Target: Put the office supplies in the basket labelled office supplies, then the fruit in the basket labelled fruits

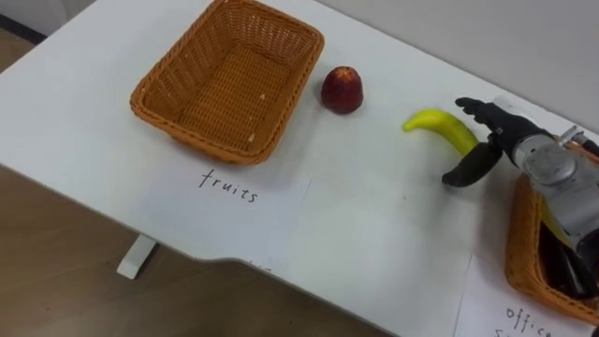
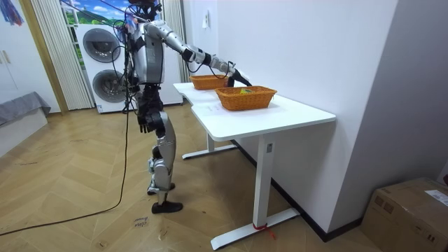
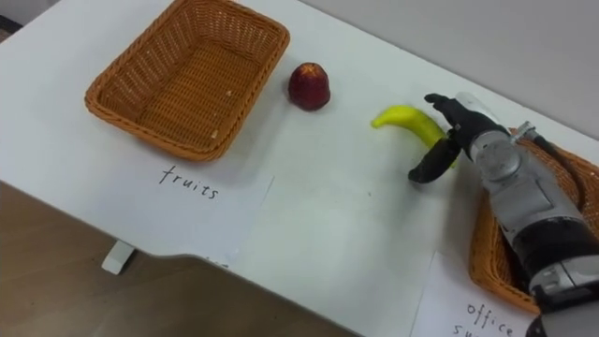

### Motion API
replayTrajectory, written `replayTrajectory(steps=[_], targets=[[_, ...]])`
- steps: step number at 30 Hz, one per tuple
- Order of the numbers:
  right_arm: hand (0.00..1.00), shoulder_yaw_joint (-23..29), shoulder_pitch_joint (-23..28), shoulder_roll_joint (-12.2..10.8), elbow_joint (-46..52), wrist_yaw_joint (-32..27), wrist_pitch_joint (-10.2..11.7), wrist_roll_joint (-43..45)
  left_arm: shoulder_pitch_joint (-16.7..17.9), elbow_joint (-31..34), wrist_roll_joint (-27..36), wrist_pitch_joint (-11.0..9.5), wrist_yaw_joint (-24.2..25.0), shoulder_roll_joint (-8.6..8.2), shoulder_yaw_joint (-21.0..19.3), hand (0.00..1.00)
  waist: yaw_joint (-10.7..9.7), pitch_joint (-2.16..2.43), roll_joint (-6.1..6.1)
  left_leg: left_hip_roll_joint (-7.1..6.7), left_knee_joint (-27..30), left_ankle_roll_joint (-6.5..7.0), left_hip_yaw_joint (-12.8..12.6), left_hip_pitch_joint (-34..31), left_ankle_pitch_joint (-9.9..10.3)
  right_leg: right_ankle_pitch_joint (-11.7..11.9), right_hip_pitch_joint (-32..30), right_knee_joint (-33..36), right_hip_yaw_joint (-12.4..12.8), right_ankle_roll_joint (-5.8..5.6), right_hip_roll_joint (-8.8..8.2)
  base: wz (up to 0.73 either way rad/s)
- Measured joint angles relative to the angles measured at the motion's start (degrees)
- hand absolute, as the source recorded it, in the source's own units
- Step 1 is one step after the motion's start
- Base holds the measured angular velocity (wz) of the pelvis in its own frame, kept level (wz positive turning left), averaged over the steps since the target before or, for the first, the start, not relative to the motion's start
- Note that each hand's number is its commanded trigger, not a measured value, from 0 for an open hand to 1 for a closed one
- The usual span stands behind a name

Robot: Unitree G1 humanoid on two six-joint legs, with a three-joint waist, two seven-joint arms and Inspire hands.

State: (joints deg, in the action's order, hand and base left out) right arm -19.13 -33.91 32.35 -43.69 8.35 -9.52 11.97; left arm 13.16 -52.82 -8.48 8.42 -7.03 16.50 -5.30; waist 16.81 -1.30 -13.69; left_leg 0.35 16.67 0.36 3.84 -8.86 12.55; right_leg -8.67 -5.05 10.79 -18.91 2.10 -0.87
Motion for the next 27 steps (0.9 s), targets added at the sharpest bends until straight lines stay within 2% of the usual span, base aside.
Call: replayTrajectory(steps=[10,15,18,27], targets=[[0.00,-0.51,-0.03,-0.01,-4.10,-0.12,-1.22,-0.42,-0.39,-0.05,0.01,0.47,0.50,0.17,1.24,0.00,1.50,0.02,-0.18,-0.15,1.12,-0.14,1.79,-1.64,-0.01,0.21,-0.07,-0.04,-2.13,0.18,0.05,0.11],[0.00,-1.08,-2.31,0.00,-8.09,-0.73,-1.88,-0.38,-0.85,-0.05,0.04,0.63,1.17,0.29,1.61,0.00,2.53,-0.32,0.03,-0.22,1.22,-0.28,2.45,-2.54,-0.05,0.28,-0.47,-0.11,-2.66,0.23,0.07,0.04],[0.00,-2.25,-4.82,0.00,-10.24,-0.75,-1.83,-0.44,-1.24,-0.05,0.03,0.97,1.24,0.28,2.30,0.00,2.59,-0.41,0.01,-0.17,1.31,-0.45,2.57,-3.11,-0.19,0.42,-1.06,-0.19,-3.11,0.42,0.18,0.04],[0.00,-2.25,-5.87,0.08,-10.69,-0.79,-1.93,-0.59,-2.25,0.37,-0.84,1.32,1.24,0.32,2.48,0.00,2.51,-0.57,0.20,-0.11,1.96,-0.57,2.90,-4.75,-0.24,0.53,-2.09,-0.14,-3.88,0.61,0.23,0.02]])
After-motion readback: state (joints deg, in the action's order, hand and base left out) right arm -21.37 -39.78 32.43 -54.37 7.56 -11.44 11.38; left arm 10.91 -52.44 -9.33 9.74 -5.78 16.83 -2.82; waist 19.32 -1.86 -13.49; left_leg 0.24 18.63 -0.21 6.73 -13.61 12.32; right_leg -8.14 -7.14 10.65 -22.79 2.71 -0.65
